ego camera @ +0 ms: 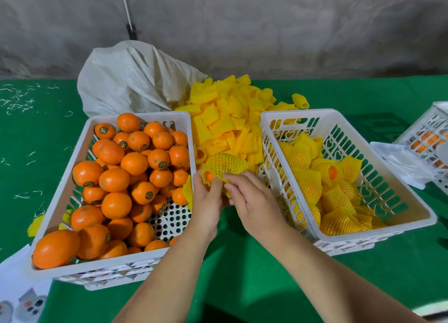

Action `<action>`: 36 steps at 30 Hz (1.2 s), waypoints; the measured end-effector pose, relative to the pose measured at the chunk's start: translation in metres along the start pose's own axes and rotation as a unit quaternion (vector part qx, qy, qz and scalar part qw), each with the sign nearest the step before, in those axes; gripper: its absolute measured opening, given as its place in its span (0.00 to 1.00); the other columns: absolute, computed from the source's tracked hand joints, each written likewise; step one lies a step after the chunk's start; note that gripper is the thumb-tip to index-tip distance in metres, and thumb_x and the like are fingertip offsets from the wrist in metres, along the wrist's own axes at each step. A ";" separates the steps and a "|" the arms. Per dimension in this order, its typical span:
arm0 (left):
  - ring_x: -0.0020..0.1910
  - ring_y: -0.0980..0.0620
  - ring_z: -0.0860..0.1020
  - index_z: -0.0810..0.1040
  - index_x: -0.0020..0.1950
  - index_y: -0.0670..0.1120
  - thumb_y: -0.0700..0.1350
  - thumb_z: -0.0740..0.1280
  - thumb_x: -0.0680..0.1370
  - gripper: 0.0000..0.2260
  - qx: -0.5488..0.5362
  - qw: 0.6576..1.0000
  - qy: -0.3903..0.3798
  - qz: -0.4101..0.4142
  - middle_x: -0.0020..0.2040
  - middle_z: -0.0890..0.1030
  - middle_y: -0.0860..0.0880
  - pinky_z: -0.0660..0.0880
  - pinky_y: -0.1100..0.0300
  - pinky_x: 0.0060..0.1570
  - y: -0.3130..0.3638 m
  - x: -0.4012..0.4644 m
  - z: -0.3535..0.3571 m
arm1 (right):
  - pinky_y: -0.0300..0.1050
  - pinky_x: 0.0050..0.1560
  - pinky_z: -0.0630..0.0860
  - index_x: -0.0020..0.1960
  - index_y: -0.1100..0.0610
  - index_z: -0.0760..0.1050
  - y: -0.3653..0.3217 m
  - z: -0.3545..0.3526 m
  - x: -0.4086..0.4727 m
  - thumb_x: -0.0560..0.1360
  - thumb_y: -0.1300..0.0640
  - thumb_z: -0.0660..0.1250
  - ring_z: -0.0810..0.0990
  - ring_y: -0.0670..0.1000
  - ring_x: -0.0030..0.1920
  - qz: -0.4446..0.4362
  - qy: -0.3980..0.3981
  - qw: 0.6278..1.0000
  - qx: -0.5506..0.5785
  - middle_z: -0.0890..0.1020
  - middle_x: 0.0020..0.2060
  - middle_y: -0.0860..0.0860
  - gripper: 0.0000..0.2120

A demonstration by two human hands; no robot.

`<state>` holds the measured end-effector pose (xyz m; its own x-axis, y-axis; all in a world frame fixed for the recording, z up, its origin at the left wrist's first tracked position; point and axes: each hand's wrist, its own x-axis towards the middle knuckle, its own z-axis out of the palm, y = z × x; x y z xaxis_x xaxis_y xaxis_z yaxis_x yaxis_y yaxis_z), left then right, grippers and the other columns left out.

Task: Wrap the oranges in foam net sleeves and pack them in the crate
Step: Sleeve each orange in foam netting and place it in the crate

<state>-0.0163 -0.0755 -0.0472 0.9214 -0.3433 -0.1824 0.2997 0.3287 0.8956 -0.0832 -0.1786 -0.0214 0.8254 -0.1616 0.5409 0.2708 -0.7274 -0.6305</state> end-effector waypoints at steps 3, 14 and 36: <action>0.54 0.48 0.82 0.68 0.69 0.49 0.45 0.62 0.87 0.11 0.049 0.999 -0.018 -0.012 0.54 0.82 0.47 0.82 0.50 0.53 0.002 -0.002 0.000 | 0.38 0.47 0.76 0.66 0.50 0.74 0.005 -0.003 0.006 0.81 0.49 0.64 0.76 0.41 0.46 0.037 0.000 0.999 0.015 0.75 0.46 0.42 0.15; 0.50 0.39 0.79 0.76 0.66 0.52 0.56 0.74 0.78 0.19 0.041 0.994 -0.098 0.006 0.56 0.83 0.40 0.77 0.42 0.46 0.008 -0.004 0.001 | 0.31 0.47 0.75 0.59 0.48 0.84 -0.012 -0.009 0.027 0.77 0.55 0.64 0.81 0.44 0.50 0.127 0.035 0.985 0.111 0.79 0.51 0.41 0.14; 0.55 0.56 0.76 0.73 0.74 0.59 0.46 0.63 0.86 0.17 0.255 0.946 -0.102 0.171 0.52 0.72 0.48 0.72 0.61 0.64 -0.001 -0.011 -0.008 | 0.50 0.68 0.75 0.73 0.41 0.71 0.041 0.003 0.018 0.72 0.56 0.74 0.72 0.50 0.68 0.294 0.045 0.949 0.108 0.65 0.63 0.46 0.32</action>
<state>-0.0246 -0.0646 -0.0494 0.8603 -0.4737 0.1884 -0.2128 0.0020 0.9771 -0.0561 -0.2097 -0.0396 0.8221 -0.5606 0.0997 -0.1195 -0.3411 -0.9324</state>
